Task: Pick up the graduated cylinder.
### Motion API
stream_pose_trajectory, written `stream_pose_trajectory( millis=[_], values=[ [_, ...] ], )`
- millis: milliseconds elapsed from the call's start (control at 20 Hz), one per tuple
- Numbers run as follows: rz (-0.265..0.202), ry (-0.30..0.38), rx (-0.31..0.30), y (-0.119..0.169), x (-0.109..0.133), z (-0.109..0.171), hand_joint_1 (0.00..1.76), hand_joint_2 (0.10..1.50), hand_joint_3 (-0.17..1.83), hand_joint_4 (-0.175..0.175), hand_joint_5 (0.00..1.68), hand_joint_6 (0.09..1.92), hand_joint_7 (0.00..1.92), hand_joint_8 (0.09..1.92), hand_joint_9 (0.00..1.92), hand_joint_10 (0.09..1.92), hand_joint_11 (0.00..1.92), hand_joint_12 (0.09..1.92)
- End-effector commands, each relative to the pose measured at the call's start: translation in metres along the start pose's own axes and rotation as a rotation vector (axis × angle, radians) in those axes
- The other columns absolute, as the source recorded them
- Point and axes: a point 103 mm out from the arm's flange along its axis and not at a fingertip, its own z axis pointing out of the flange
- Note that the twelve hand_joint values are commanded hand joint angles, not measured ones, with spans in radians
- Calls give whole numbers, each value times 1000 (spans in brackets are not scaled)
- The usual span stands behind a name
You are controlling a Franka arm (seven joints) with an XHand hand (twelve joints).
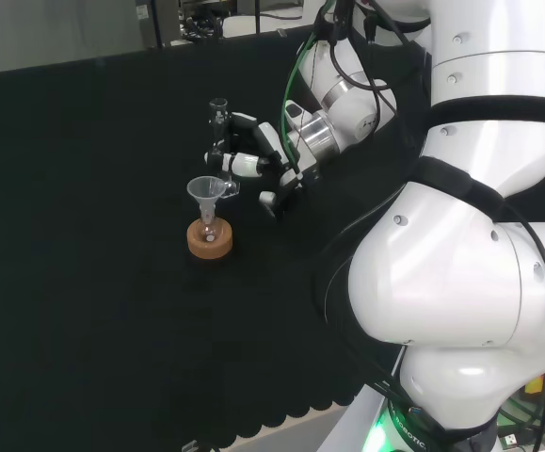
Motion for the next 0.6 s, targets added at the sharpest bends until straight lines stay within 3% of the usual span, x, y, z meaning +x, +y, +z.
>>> stream_pose_trajectory(
  millis=[50, 600],
  values=[
    [3, -7, -10, 0, 1, 2, 1066, 847, 603, 13, 623, 613, 737, 587, 1011, 307, 762, 1092],
    [6, -30, -19, 0, 2, 1, 1101, 942, 584, 7, 716, 651, 770, 666, 1072, 278, 883, 1016]
  ],
)
